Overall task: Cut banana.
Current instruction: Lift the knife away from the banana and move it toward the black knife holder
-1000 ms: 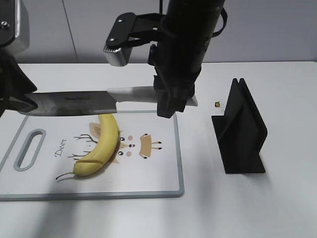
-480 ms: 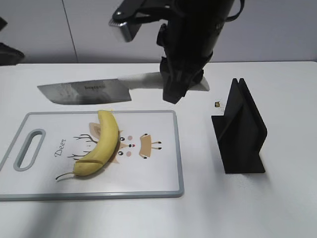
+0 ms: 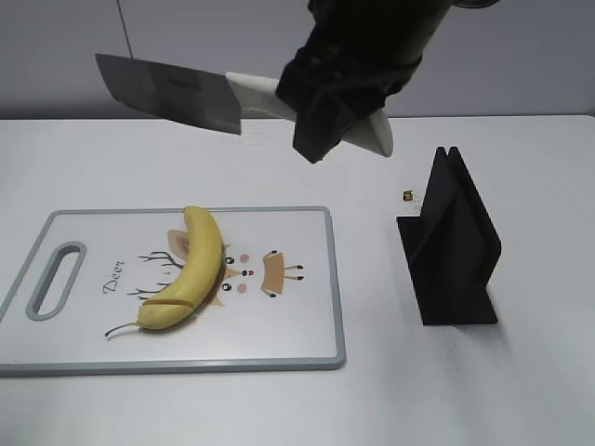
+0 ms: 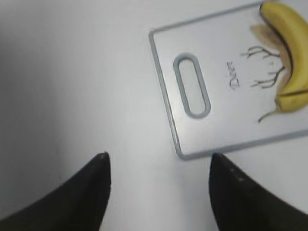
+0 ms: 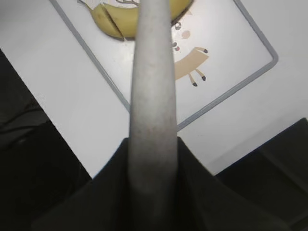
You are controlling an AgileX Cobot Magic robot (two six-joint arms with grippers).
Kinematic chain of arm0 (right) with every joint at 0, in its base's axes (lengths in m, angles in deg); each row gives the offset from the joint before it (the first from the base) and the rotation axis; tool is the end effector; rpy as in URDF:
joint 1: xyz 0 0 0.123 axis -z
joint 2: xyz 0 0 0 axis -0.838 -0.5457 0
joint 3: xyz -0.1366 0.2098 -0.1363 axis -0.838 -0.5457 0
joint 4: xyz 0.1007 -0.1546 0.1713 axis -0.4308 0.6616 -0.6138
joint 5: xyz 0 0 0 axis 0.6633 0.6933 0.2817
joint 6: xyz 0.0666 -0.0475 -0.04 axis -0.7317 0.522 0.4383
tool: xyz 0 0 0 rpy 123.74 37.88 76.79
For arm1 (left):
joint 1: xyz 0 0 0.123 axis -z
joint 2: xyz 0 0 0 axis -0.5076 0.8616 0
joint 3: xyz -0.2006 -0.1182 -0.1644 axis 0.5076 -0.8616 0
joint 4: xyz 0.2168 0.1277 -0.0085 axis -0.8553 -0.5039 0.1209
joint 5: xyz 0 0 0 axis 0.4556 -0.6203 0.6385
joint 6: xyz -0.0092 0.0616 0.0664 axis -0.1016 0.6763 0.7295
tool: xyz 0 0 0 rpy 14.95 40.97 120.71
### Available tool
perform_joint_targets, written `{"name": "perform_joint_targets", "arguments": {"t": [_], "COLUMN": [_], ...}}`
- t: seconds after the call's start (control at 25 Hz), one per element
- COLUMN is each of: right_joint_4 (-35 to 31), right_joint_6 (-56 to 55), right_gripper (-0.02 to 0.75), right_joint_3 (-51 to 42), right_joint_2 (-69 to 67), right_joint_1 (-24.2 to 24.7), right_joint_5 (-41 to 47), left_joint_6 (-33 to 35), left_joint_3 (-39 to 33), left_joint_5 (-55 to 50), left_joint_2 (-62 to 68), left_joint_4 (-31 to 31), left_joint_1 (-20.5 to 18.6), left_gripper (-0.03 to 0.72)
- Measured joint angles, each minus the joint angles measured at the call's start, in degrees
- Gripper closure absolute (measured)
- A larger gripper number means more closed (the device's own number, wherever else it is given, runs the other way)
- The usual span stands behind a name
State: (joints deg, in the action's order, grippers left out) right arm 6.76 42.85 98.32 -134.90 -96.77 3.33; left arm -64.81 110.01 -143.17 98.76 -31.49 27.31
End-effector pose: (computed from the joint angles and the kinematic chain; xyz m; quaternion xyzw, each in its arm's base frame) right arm 0.2652 0.2486 0.3417 -0.4257 0.8782 0.1586 0.1494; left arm 0.1694 -0.0026 0.3422 0.1317 0.9506 -0.0150 0.2807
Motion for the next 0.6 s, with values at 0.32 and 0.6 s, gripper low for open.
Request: {"name": "perform_joint_targets", "arguments": {"t": [0.32,0.6], "right_joint_4": [0.0,12.0], "right_joint_6": [-11.7,-27.8], "right_gripper": [0.577,0.577], "right_joint_3": [-9.7,-21.5], "right_joint_2": [7.0,17.1], "right_joint_1": [0.0,0.0], "right_joint_5": [-2.5,-10.7], "left_joint_6": [-8.3,-10.6], "left_joint_3": [-9.9,-16.4], "left_joint_5": [-3.5,-4.4], "left_joint_2": [-15.2,-32.9], "left_joint_4": [-2.0,-2.5], "left_joint_1": [-0.4,-0.4], "left_gripper": [0.099,0.100]}}
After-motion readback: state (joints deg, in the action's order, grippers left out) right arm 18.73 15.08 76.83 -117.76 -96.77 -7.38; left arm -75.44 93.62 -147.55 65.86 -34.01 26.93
